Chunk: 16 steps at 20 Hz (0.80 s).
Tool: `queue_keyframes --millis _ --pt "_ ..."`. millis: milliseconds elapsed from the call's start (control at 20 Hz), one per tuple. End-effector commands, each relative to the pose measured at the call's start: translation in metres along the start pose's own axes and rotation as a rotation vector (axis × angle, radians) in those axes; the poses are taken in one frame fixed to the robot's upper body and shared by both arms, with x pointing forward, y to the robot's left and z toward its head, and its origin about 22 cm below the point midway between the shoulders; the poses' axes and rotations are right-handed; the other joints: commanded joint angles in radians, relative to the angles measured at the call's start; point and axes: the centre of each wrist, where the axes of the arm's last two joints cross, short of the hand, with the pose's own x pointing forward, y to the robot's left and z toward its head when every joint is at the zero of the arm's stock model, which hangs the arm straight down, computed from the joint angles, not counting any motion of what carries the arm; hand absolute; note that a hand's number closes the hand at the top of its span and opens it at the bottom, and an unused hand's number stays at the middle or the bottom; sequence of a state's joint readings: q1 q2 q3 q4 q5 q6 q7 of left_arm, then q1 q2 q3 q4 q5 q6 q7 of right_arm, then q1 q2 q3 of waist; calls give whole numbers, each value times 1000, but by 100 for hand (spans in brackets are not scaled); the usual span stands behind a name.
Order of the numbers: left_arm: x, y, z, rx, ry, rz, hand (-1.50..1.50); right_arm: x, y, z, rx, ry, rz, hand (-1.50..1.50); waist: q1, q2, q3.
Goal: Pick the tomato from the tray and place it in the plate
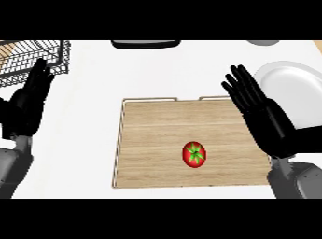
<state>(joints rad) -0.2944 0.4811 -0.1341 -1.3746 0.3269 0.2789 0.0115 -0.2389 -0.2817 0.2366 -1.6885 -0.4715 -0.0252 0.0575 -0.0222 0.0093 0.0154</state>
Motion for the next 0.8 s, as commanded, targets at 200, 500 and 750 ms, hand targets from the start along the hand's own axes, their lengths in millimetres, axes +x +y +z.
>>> queue_keyframes --millis 200,500,750 --pt "-61 -48 41 -124 335 58 0 74 -24 -63 261 -192 149 150 67 8 -14" --pt "-87 -66 79 -201 435 156 0 22 -67 -59 -21 -234 439 -150 58 1 -14" --pt "-69 -63 75 -183 428 144 0 2 -99 -65 93 -303 334 -150 38 -6 -14"
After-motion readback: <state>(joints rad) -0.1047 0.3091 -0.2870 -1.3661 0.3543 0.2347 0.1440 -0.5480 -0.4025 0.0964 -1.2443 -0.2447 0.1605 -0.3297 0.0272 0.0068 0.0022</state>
